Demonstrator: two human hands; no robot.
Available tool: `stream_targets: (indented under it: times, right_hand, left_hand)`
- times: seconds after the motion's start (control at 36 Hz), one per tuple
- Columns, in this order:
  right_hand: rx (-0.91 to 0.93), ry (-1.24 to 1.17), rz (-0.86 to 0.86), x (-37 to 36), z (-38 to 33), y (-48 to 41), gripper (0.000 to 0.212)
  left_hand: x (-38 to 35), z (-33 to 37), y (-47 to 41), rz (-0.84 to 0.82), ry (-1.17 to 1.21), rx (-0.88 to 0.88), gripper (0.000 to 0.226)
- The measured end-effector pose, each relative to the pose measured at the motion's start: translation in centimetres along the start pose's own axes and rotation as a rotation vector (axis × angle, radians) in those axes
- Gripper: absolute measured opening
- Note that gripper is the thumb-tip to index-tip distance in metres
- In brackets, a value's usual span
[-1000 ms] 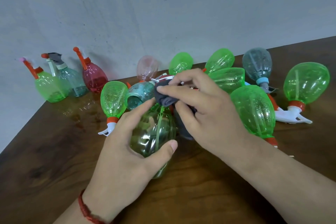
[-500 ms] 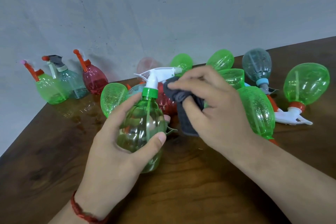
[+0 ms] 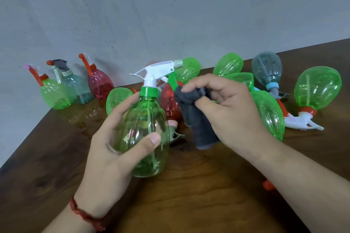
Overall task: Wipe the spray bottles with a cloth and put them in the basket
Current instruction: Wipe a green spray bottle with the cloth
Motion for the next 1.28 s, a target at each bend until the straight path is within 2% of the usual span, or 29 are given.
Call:
stream_targets:
  times: [0.11, 0.19, 0.28, 0.36, 0.44, 0.5, 0.56, 0.58, 0.69, 0.78, 0.89, 0.94, 1.0, 1.14, 1.28]
  right_hand:
    - [0.047, -0.018, 0.023, -0.2, -0.4, 0.3, 0.036]
    - [0.032, 0.008, -0.033, -0.4, -0.5, 0.3, 0.037]
    - [-0.038, -0.032, -0.050, -0.4, -0.3, 0.5, 0.037]
    - [-0.055, -0.042, -0.046, -0.9, -0.4, 1.1, 0.046]
    - [-0.116, -0.124, -0.144, -2.4, -0.4, 2.0, 0.044]
    - [-0.142, -0.129, -0.168, -3.1, -0.5, 2.4, 0.043]
    - [-0.155, -0.136, -0.165, -3.2, -0.5, 2.5, 0.041]
    - [-0.165, -0.144, -0.163, -3.1, -0.4, 2.4, 0.041]
    - [-0.173, -0.126, -0.143, -2.8, -0.4, 2.3, 0.044]
    - [-0.167, -0.101, -0.129, -2.7, -0.6, 2.4, 0.042]
    - [-0.135, -0.090, -0.166, -2.8, -1.0, 2.5, 0.040]
    - [-0.078, -0.091, -0.196, -3.1, -1.6, 2.7, 0.039]
    - [-0.042, -0.104, -0.195, -3.1, -1.9, 2.7, 0.039]
    - [-0.051, -0.072, -0.045, -1.9, -1.3, 2.1, 0.038]
    - [-0.018, 0.015, -0.092, -2.5, -1.2, 2.4, 0.038]
  left_hand:
    - [-0.2, -0.2, 0.0, -0.013, -0.007, 0.017, 0.076]
    - [1.3, -0.9, -0.3, 0.046, 0.015, 0.025, 0.079]
    - [2.3, -1.5, -0.7, 0.148, 0.122, 0.064, 0.076]
    - [2.5, -2.1, -0.8, 0.232, 0.357, 0.114, 0.074]
    - [2.3, -2.3, -1.0, 0.193, 0.489, 0.159, 0.105]
    - [1.8, -2.2, -1.1, 0.139, 0.519, 0.179, 0.112]
    - [1.9, -2.3, -1.1, 0.154, 0.476, 0.182, 0.113]
    - [2.1, -2.3, -1.1, 0.177, 0.423, 0.171, 0.109]
    - [3.0, -2.1, -1.3, 0.215, 0.116, 0.080, 0.067]
    - [3.3, -2.1, -1.3, 0.233, 0.065, 0.070, 0.061]
    - [2.8, -2.5, -0.8, 0.224, 0.147, 0.114, 0.083]
    - [2.4, -2.3, -0.7, 0.196, 0.075, 0.107, 0.090]
    - [2.3, -2.3, -0.8, 0.216, 0.050, 0.106, 0.085]
    - [2.3, -3.0, -0.6, 0.240, 0.342, 0.225, 0.071]
    - [1.6, -3.2, -0.8, 0.143, 0.365, 0.241, 0.047]
Point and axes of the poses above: each hand's wrist, its own y-axis away from the middle knuckle, its own x-axis out of the back of the hand, z = x × y, the point moved 6 cm from there along -y, towards the middle knuckle, and after that the axes turned 13 degrees about y, right-handed, at the moved point
